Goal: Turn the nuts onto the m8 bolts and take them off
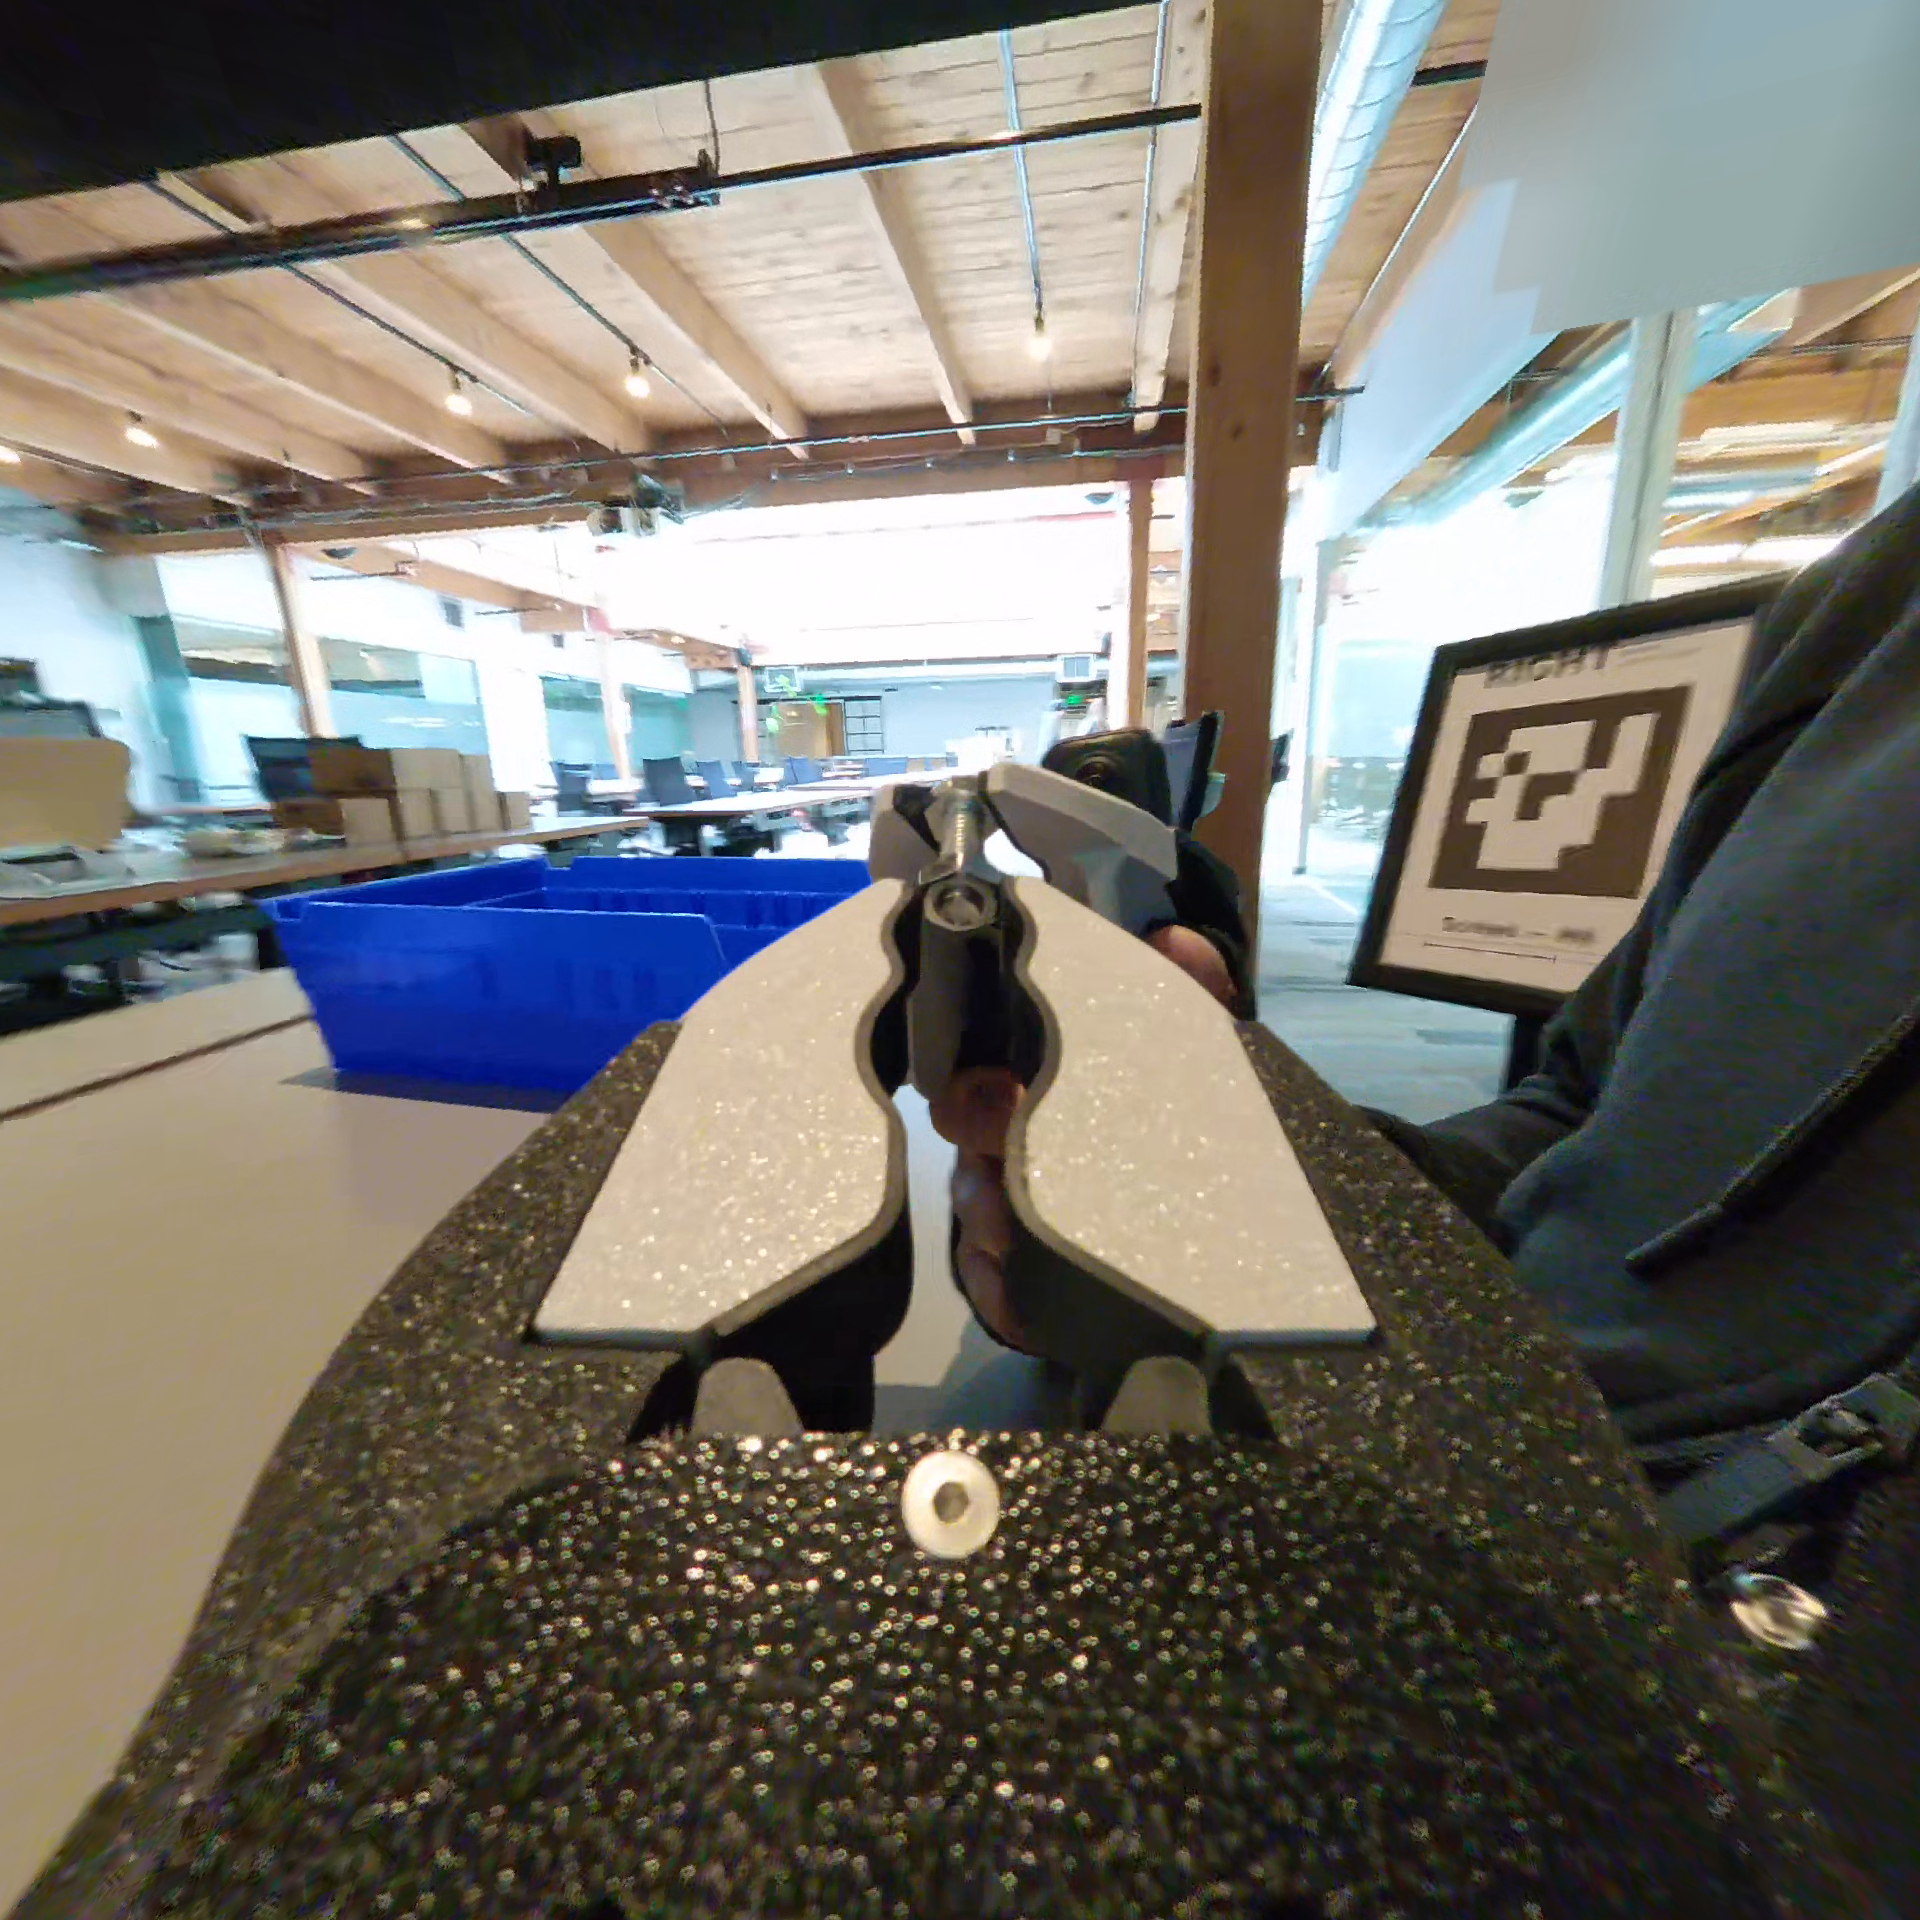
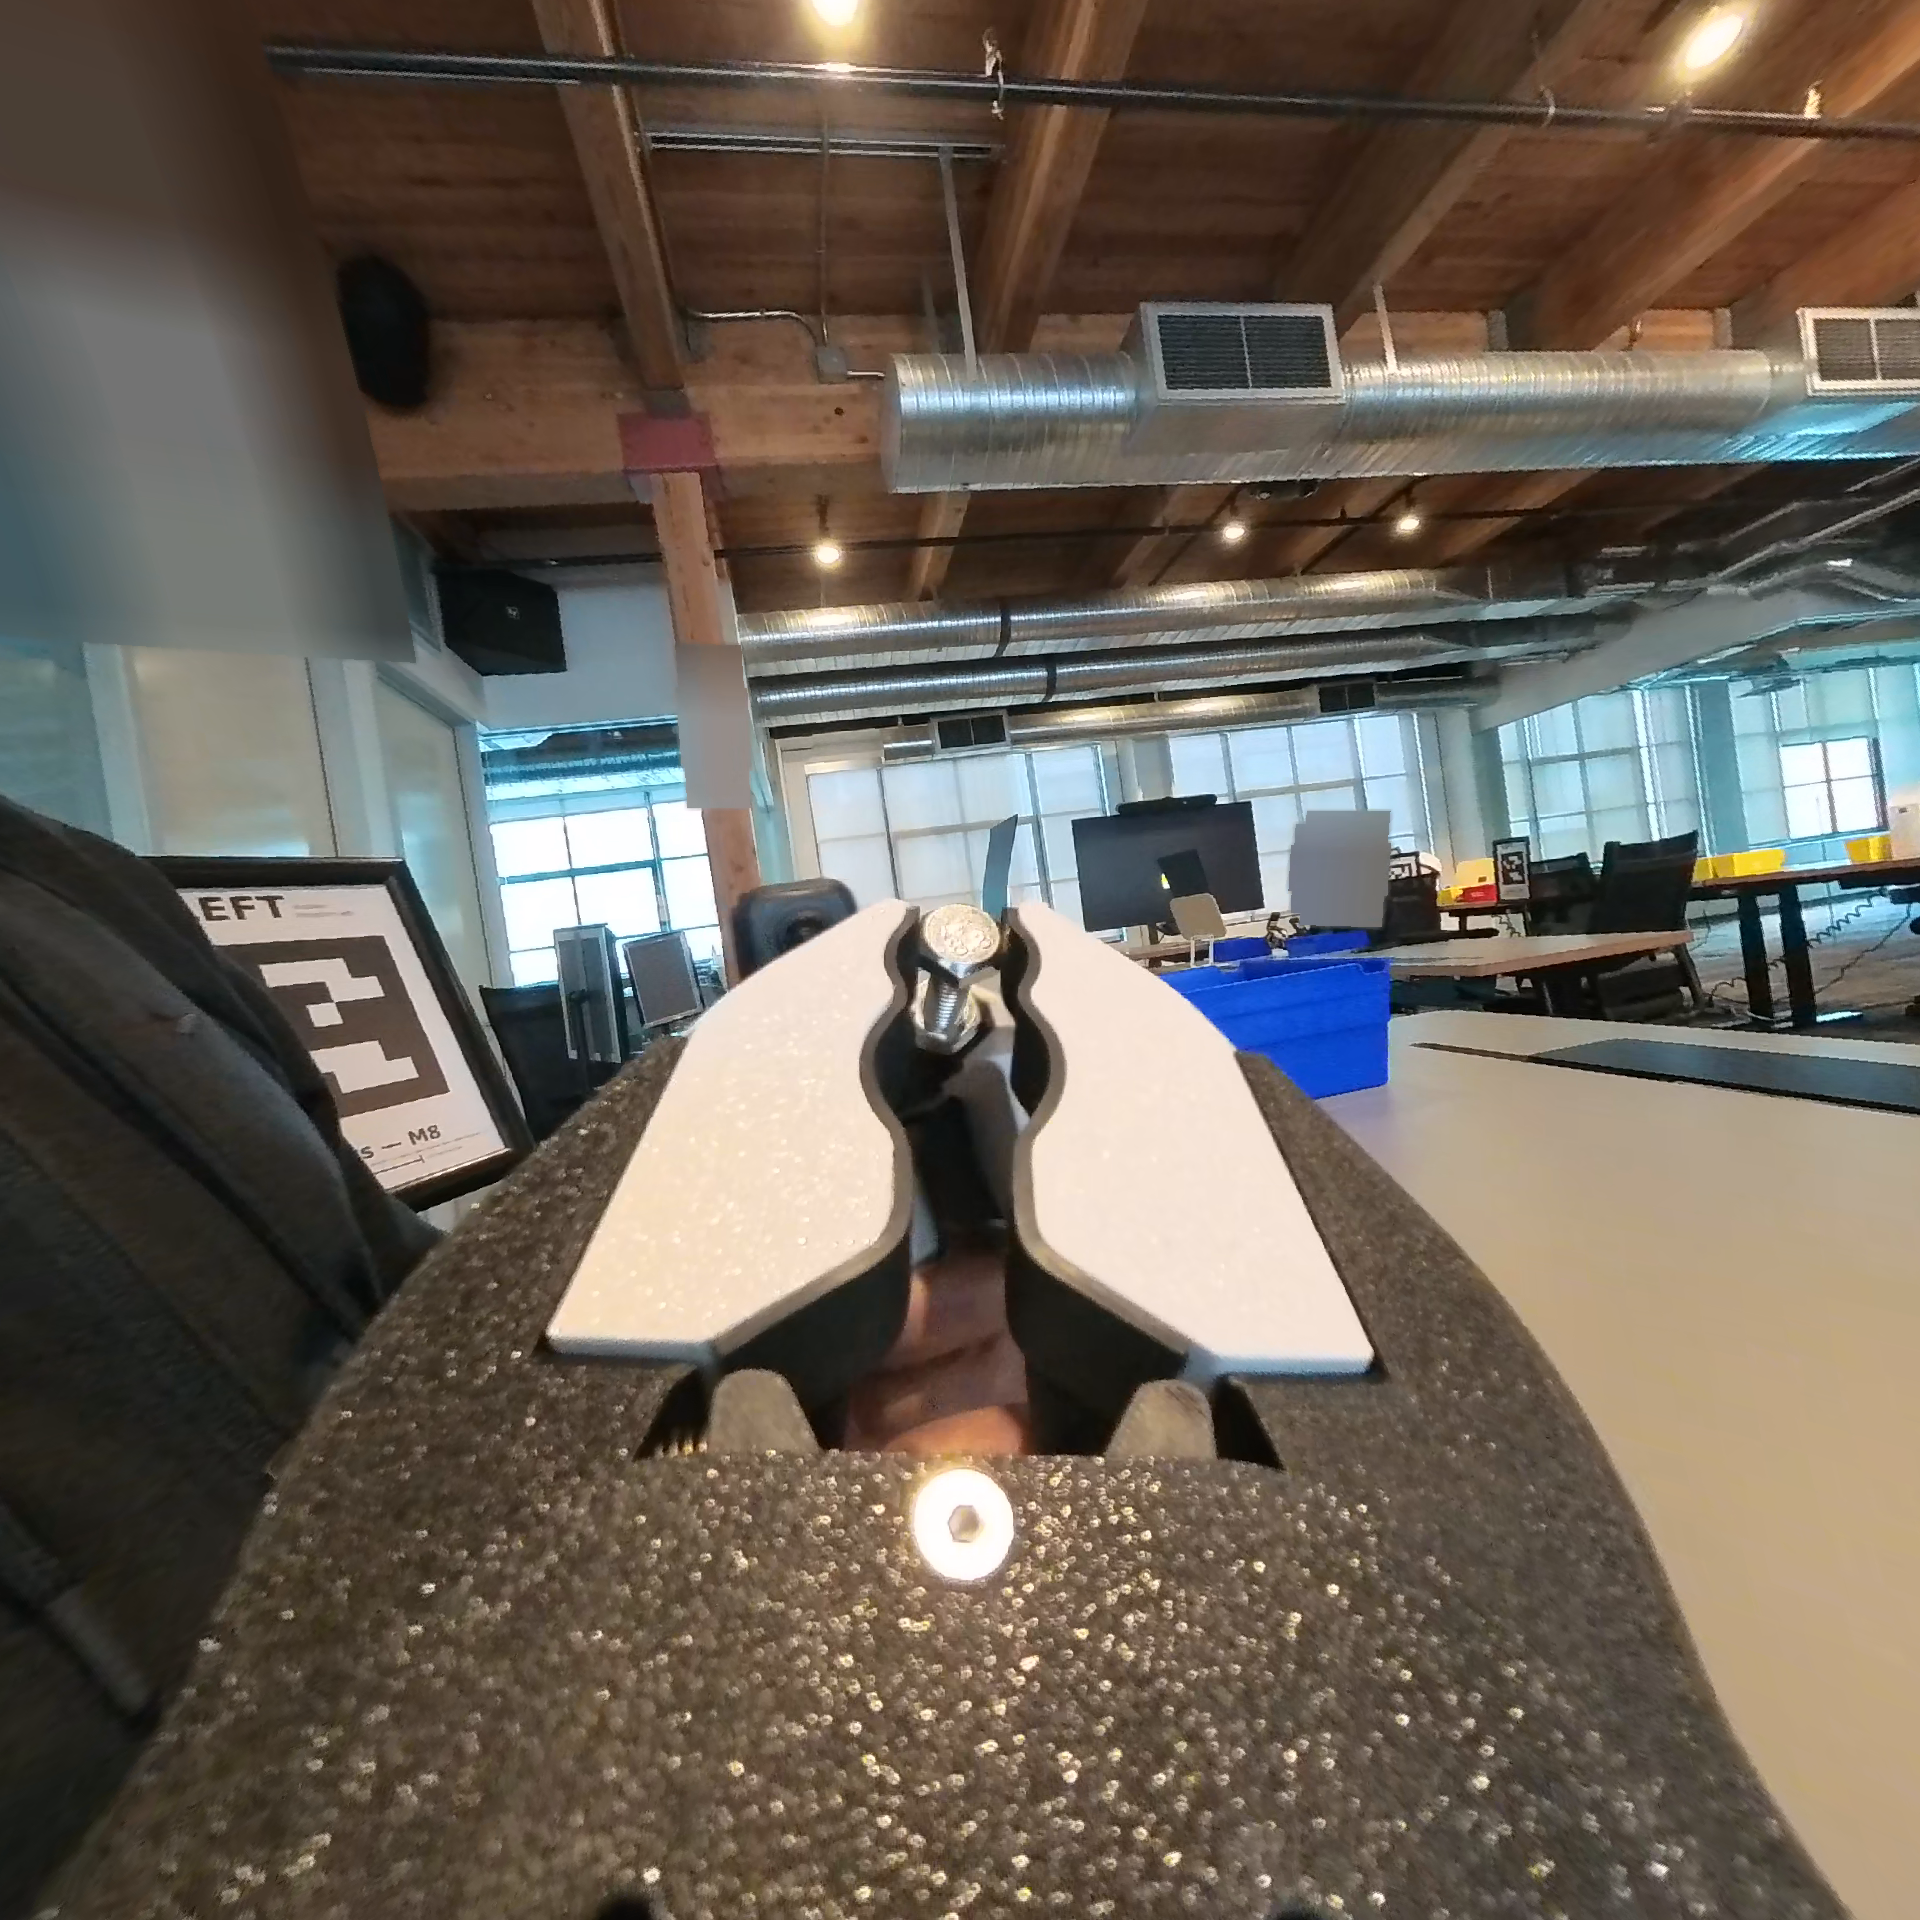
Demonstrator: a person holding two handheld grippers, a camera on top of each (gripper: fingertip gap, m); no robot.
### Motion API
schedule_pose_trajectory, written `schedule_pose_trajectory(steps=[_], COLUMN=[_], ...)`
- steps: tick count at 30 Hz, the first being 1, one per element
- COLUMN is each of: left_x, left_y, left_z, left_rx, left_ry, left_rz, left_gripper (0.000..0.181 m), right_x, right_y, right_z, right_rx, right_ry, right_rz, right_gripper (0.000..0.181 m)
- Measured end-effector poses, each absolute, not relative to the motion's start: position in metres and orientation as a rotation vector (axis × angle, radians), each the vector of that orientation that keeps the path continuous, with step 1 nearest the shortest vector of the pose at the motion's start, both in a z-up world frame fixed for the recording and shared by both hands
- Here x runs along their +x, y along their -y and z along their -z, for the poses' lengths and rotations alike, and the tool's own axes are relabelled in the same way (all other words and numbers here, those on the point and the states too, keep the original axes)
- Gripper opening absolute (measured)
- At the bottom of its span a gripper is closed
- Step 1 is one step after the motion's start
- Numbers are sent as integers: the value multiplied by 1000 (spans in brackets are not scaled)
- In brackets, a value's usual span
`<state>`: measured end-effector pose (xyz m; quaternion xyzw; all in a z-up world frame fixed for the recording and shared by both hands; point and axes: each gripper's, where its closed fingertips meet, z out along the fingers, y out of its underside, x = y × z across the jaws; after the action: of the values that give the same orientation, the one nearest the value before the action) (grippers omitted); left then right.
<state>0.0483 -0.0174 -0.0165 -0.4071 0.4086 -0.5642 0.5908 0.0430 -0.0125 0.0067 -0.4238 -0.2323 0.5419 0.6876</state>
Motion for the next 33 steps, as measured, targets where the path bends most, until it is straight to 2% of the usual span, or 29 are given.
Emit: schedule_pose_trajectory(steps=[6, 8, 11, 16, 22, 24, 25, 30, 33], left_x=[51, 52, 47, 52, 50, 51, 51, 50, 54], left_y=[11, 17, 17, 20, 11, 13, 13, 7, 16], left_z=[15, 14, 8, 15, 16, 17, 17, 15, 15], left_rx=[-736, -715, -740, -870, -964, -949, -934, -752, -713], left_ry=[-953, -951, -920, -949, -896, -922, -928, -936, -951], left_rz=[490, 524, 685, 1061, 1231, 1201, 1141, 454, 452], left_gripper=[15, 29, 37, 32, 25, 14, 14, 14, 33], right_x=[46, 47, 48, 48, 47, 47, 47, 47, 48], right_y=[10, 10, 10, 9, 9, 8, 8, 8, 8], right_z=[-7, -8, -8, -8, -7, -7, -7, -7, -7], right_rx=[-949, -948, -946, -946, -948, -954, -954, -954, -952], right_ry=[499, 492, 486, 486, 488, 487, 485, 481, 477], right_rz=[-1218, -1219, -1222, -1223, -1228, -1226, -1229, -1226, -1229], right_gripper=[15, 15, 14, 15, 15, 15, 15, 15, 15])
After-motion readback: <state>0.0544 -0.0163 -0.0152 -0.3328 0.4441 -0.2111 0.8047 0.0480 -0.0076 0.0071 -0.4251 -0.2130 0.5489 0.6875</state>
